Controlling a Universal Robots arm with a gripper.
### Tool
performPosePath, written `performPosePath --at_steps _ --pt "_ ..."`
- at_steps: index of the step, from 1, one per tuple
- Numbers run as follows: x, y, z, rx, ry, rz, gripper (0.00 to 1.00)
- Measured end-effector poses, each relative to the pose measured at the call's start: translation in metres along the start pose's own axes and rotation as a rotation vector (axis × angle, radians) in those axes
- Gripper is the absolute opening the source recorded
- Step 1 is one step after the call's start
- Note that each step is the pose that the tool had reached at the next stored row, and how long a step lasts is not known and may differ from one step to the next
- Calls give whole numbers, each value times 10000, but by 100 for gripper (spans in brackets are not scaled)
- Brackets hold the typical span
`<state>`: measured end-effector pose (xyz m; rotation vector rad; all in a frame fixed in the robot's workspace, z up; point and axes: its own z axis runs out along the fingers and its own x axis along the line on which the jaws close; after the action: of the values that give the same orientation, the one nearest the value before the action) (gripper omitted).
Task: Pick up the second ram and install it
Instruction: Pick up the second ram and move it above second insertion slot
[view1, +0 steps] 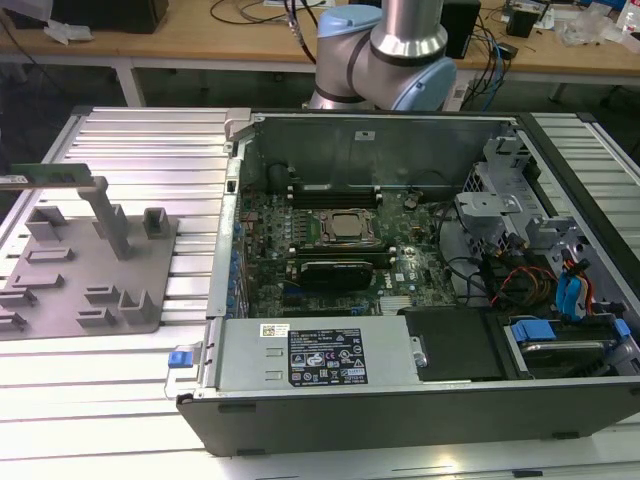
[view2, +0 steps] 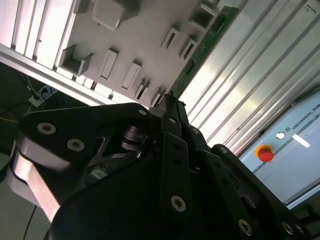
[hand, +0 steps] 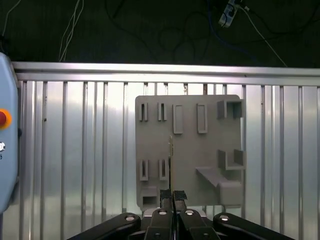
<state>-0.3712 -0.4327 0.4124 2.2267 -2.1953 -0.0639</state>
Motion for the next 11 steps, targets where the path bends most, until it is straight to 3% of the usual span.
performPosePath --at_steps 8,11 --pt "5 -375 -14 1 0 -1 10" --pt "5 -403 -32 -1 0 1 10"
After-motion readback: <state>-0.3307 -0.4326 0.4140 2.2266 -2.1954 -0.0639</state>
